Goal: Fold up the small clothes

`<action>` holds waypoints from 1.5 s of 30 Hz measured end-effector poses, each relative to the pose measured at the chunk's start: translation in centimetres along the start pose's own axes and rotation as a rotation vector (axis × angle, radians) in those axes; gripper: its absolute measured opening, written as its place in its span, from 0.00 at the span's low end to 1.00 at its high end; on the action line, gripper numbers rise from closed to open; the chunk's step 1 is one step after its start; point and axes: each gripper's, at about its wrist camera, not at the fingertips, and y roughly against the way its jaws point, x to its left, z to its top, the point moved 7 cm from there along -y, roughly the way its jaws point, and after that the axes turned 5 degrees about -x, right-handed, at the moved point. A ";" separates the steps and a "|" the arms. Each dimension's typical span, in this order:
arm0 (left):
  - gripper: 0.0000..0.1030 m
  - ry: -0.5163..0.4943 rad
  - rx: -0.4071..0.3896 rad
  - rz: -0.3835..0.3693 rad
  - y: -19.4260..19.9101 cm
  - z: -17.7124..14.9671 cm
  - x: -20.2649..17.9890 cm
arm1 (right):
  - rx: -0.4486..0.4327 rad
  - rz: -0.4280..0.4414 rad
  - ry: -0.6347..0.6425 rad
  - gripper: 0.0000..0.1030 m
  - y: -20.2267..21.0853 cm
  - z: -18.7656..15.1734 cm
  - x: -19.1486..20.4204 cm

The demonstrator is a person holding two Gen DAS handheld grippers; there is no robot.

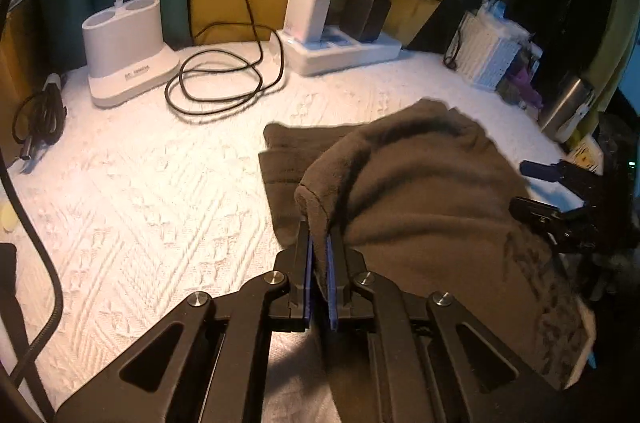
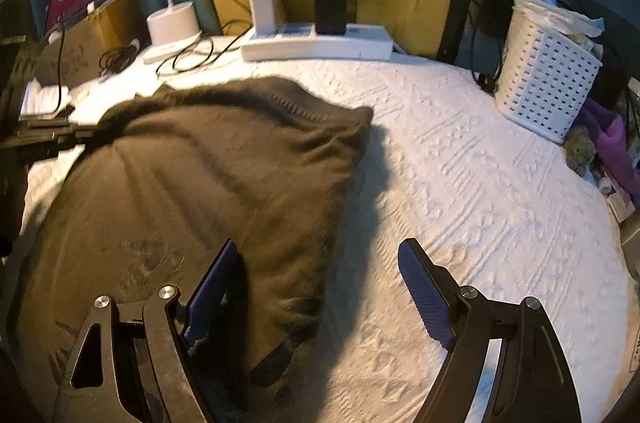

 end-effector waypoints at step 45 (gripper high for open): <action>0.13 -0.001 -0.150 0.041 3.4 2.8 -1.1 | -0.009 -0.029 -0.031 0.24 -4.9 6.5 -1.6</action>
